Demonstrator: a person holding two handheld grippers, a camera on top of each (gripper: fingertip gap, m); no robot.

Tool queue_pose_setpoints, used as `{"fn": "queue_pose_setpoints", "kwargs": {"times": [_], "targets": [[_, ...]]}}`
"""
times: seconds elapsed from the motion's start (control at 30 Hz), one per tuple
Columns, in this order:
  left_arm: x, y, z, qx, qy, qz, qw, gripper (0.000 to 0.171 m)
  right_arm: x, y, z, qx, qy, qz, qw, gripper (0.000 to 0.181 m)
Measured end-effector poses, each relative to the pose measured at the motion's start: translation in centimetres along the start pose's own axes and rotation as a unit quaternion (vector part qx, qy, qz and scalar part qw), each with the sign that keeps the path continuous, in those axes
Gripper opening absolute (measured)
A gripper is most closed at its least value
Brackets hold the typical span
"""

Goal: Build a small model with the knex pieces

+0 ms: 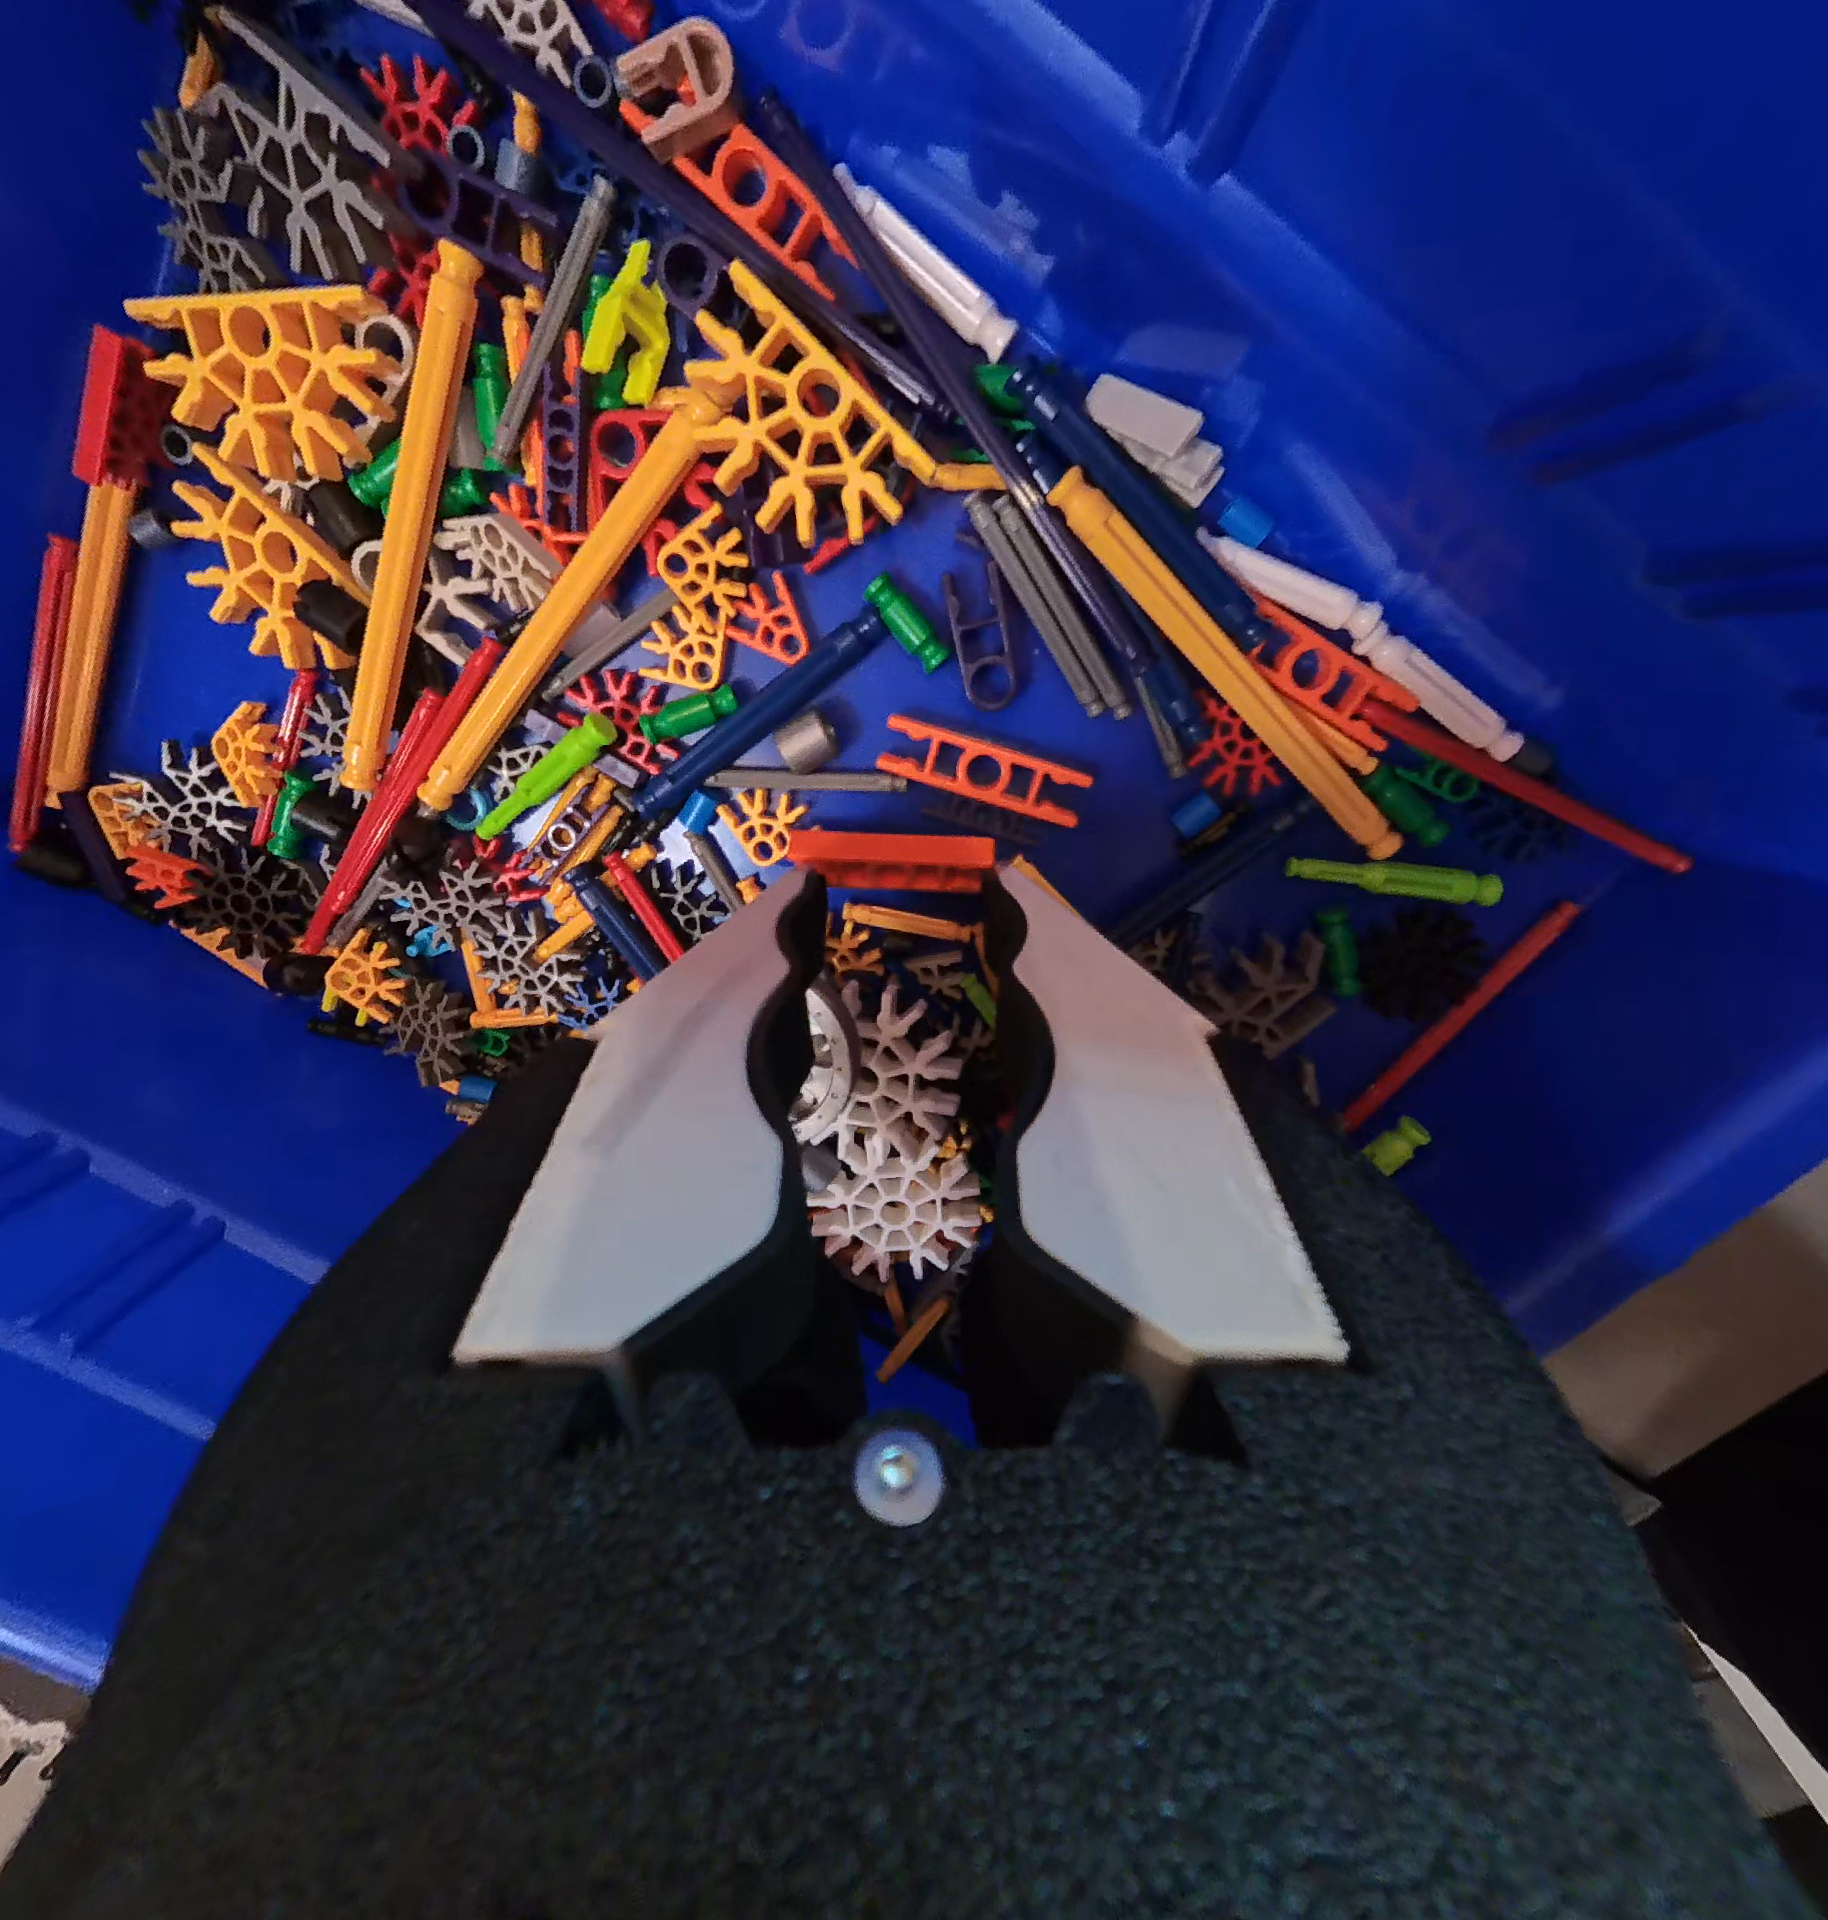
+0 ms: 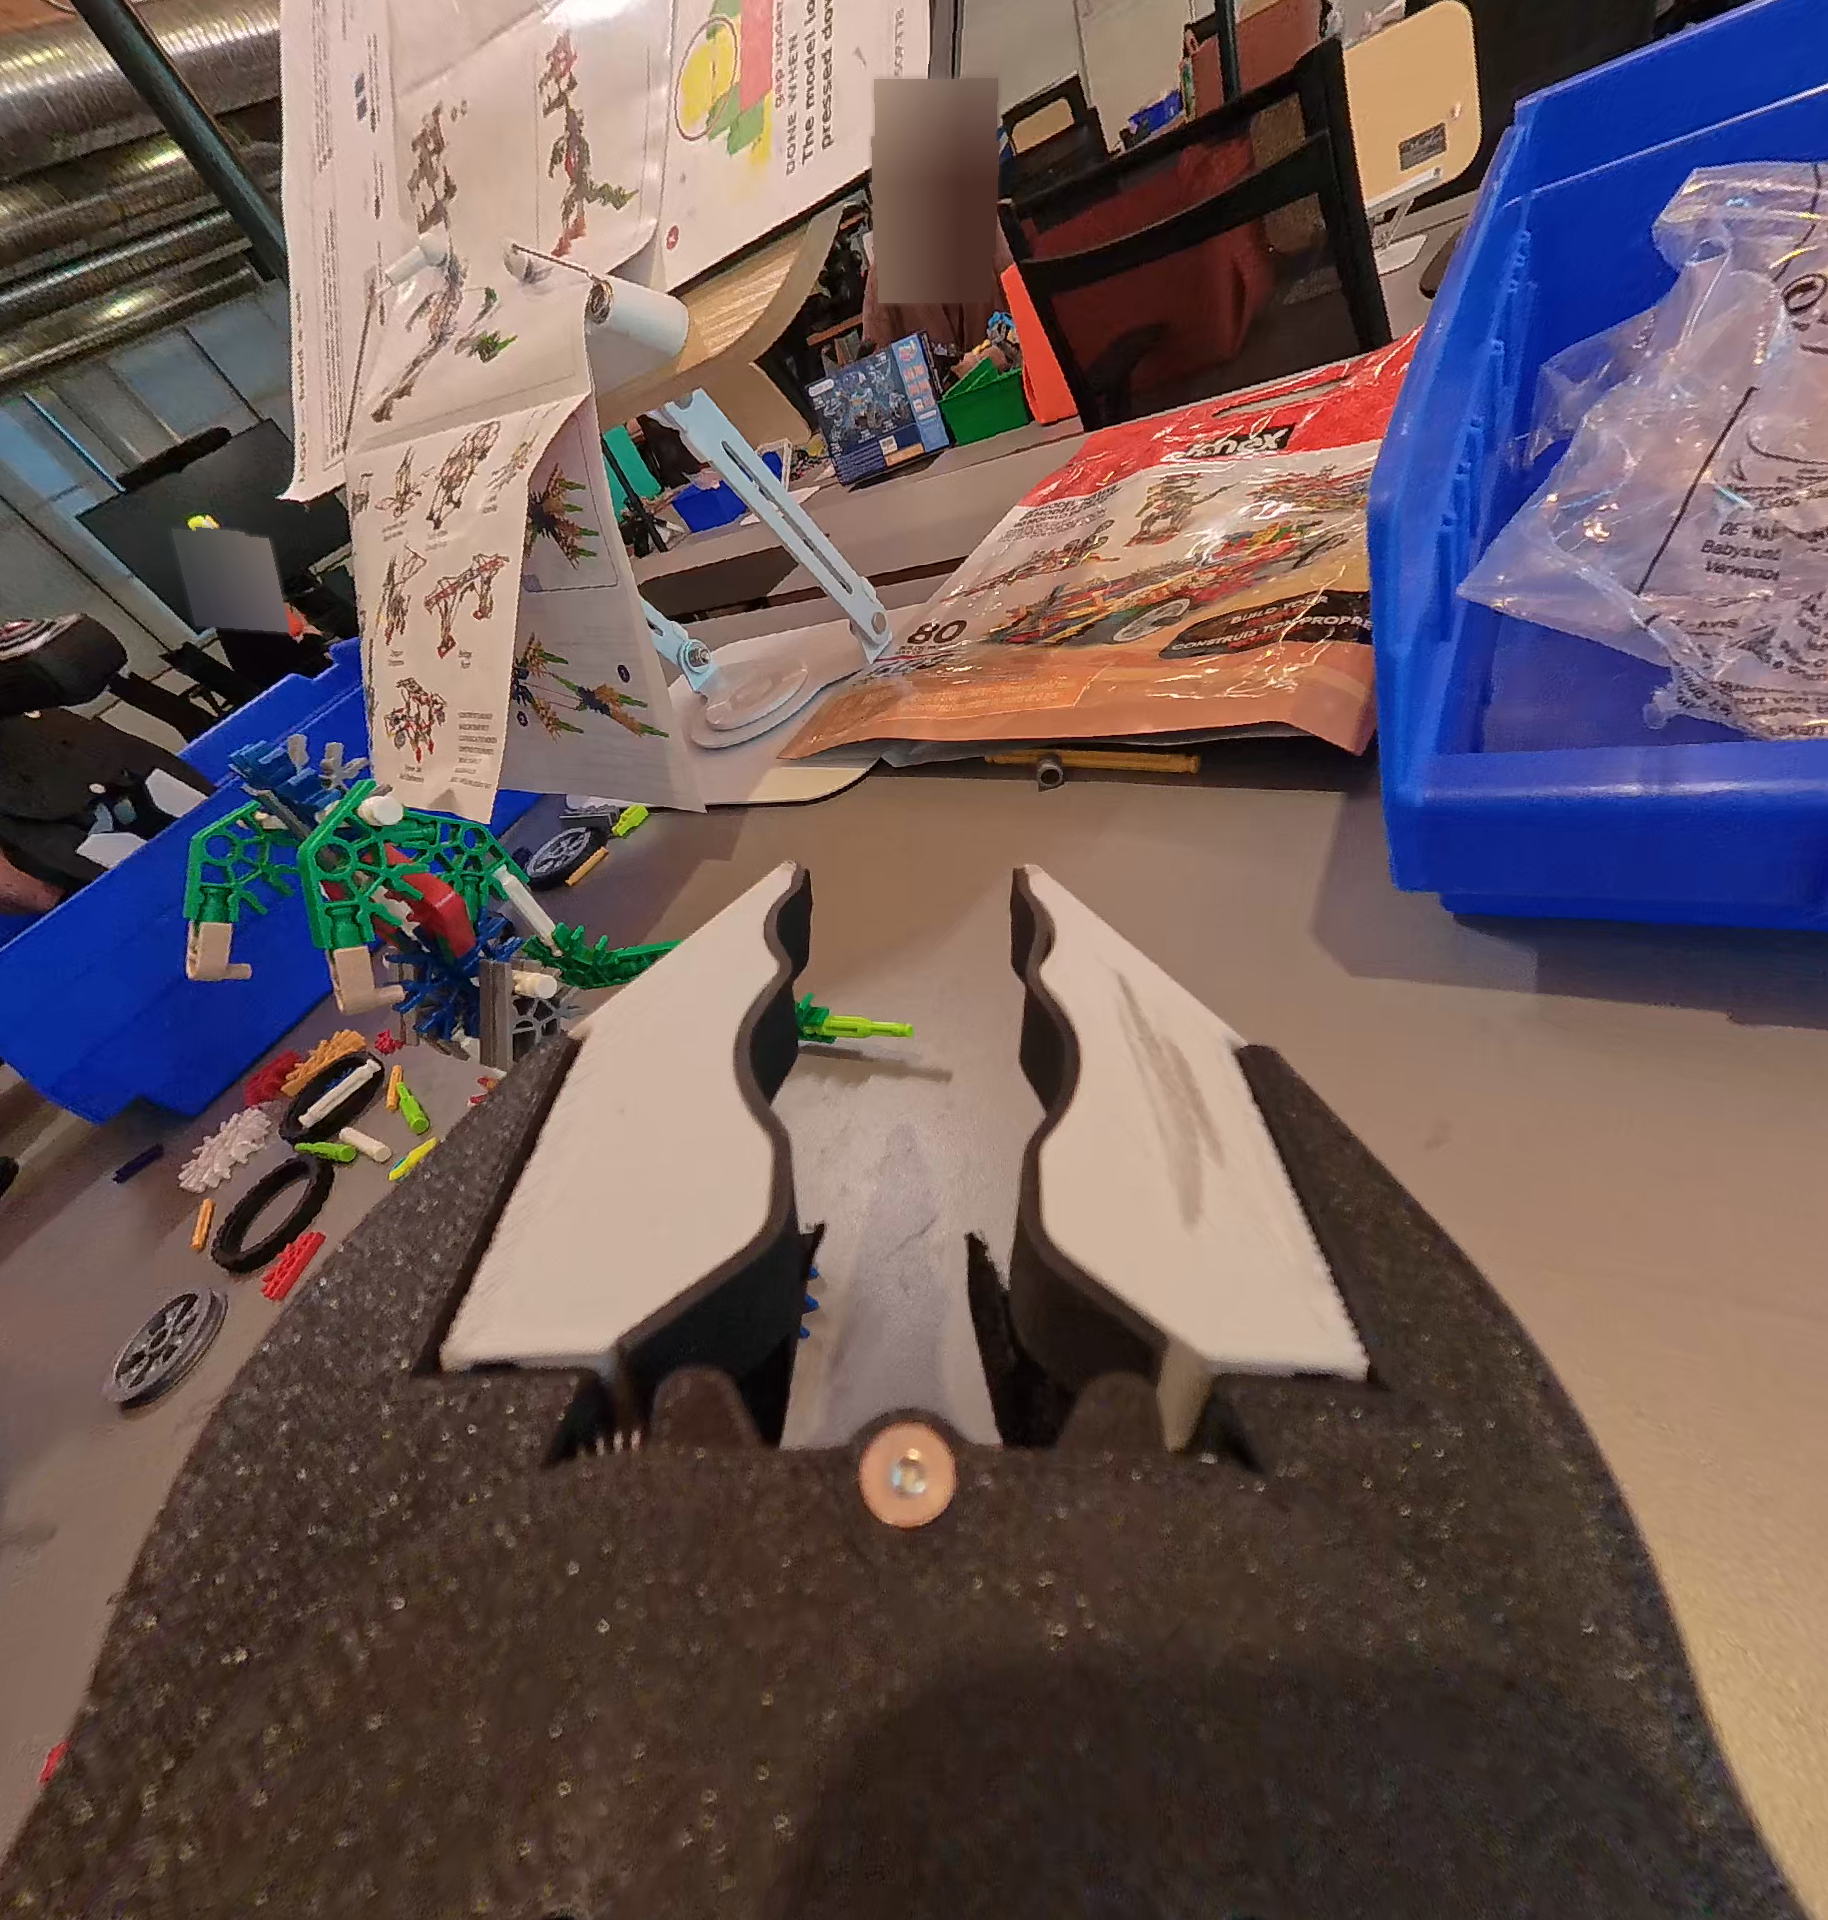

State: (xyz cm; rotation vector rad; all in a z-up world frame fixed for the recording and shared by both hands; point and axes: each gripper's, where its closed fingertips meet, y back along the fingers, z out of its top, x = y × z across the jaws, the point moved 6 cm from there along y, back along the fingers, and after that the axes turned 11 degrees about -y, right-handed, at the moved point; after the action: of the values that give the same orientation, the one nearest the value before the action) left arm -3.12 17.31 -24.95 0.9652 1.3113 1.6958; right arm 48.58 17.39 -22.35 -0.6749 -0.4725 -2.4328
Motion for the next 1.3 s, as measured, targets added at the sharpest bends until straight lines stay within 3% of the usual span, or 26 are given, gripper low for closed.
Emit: {"fn": "queue_pose_setpoints", "kwargs": {"times": [0.2, 0.27, 0.37, 0.83, 1.0, 1.3], "targets": [[-0.12, 0.13, 0.02, -0.002, 0.000, 0.002, 1.000, 0.024, 0.00, 0.03, 0.02, -0.001, 0.000, 0.001, 1.000, 0.038], [-0.10, 0.16, 0.06, -0.006, 0.001, 0.007, 1.000, 0.013, 0.01, 0.04, 0.03, -0.002, 0.000, 0.002, 1.000, 0.038], [-0.29, 0.09, 0.09, -0.006, 0.001, 0.003, 1.000, 0.010, 0.02, 0.07, 0.04, -0.003, 0.000, 0.002, 1.000, 0.038], [0.33, -0.43, 0.57, -0.016, 0.013, 0.010, 1.000, 0.031, 0.03, 0.12, 0.06, -0.005, -0.001, 0.005, 1.000, 0.039], [0.20, -0.72, 0.58, -0.019, 0.013, 0.000, 1.000, 0.017, 0.04, 0.11, 0.06, -0.005, -0.001, 0.005, 1.000, 0.039], [0.27, -0.77, 0.69, -0.022, 0.016, 0.001, 1.000, 0.009, 0.04, 0.12, 0.07, -0.005, -0.002, 0.006, 1.000, 0.039]]}}
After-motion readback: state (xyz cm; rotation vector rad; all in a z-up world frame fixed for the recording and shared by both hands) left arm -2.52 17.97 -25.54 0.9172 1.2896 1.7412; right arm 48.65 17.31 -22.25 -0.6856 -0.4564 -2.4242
